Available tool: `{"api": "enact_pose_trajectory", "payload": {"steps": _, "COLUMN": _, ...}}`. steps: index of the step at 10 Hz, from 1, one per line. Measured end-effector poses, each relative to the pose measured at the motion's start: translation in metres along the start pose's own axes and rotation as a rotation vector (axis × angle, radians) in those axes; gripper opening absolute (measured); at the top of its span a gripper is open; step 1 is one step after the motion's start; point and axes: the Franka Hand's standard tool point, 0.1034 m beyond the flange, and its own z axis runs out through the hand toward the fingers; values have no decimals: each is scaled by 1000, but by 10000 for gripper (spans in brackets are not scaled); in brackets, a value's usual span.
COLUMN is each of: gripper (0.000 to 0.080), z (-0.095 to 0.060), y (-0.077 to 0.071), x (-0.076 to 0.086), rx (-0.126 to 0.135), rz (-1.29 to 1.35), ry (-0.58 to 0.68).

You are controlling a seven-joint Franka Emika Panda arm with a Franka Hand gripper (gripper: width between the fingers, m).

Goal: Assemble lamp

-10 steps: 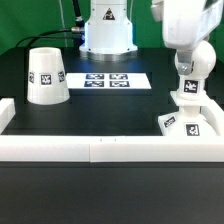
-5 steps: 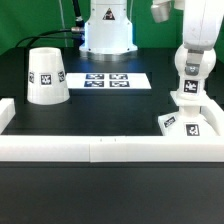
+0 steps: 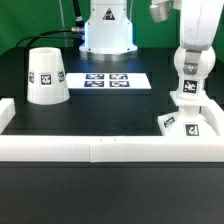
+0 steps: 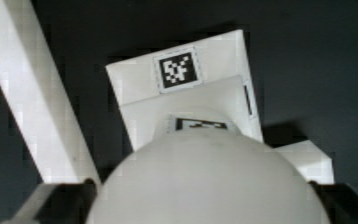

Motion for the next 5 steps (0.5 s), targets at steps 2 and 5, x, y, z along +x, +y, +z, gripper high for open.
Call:
{"api": "enact_pose_trajectory", "payload": {"steps": 2, "gripper": 576, "z": 0, "y": 0, "x": 1, "rx": -1, "rz": 192, "ry": 1}}
{"api": "enact_pose_trajectory", "payload": {"steps": 5, "gripper": 577, "z": 0, "y": 0, "x": 1, "rx": -3, "rz": 490, "ry": 10}}
